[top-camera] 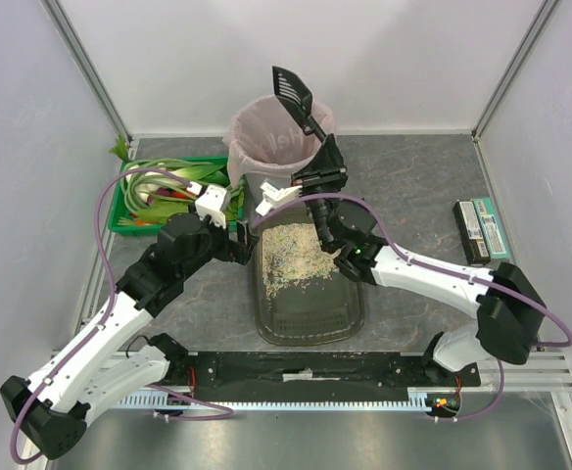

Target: Clean the litter box

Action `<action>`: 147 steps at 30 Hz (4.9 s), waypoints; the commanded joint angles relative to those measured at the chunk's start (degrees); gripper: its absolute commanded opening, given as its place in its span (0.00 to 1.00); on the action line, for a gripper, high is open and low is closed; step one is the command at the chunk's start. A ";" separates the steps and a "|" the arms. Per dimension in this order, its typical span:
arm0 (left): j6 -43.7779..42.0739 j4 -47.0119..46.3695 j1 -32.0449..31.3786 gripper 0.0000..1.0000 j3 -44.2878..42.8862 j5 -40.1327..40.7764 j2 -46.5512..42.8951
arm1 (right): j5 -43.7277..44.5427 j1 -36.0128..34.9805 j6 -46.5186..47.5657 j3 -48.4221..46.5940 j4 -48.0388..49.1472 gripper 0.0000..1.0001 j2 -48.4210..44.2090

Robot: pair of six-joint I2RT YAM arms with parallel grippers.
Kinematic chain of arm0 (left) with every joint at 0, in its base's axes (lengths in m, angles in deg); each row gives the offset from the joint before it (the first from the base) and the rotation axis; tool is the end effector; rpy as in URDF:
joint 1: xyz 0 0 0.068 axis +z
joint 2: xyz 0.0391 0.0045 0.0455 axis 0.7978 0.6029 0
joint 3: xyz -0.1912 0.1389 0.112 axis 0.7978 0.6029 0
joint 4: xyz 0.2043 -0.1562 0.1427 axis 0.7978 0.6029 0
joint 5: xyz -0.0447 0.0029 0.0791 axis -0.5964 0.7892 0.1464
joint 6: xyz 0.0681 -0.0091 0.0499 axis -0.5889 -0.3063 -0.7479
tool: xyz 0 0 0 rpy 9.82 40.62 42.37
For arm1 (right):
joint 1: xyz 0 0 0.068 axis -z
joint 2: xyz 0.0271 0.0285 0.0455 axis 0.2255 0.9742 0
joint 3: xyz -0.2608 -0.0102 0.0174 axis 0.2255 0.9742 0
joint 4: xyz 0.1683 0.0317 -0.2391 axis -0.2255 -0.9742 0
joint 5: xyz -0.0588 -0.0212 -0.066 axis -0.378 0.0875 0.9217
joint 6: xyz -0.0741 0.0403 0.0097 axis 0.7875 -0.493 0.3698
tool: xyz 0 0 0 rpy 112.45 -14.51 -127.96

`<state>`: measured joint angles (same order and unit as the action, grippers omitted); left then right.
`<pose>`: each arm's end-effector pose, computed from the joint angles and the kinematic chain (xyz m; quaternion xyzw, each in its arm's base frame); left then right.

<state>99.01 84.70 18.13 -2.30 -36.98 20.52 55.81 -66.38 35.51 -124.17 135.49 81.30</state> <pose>0.2211 -0.1475 0.3017 0.1548 0.8109 -0.1911 0.5310 0.2760 0.2937 0.3444 -0.4660 0.3752 -0.4929 0.6317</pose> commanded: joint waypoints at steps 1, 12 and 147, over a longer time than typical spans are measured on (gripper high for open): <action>-1.63 -1.00 0.07 0.93 -0.02 -0.04 0.41 | 3.55 -1.32 -16.10 -4.36 -3.31 0.00 -6.92; 0.65 -2.40 0.07 0.92 -0.02 1.55 2.78 | 1.19 -4.58 -61.88 -8.06 -38.63 0.00 -25.47; 0.66 8.67 -2.30 0.54 -11.79 -10.32 37.85 | -18.69 0.17 -150.25 -17.81 -107.03 0.00 10.37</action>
<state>100.86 93.72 16.74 -12.35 -45.13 57.22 33.85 -66.64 -116.22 -142.16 26.03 89.83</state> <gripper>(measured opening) 0.558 0.324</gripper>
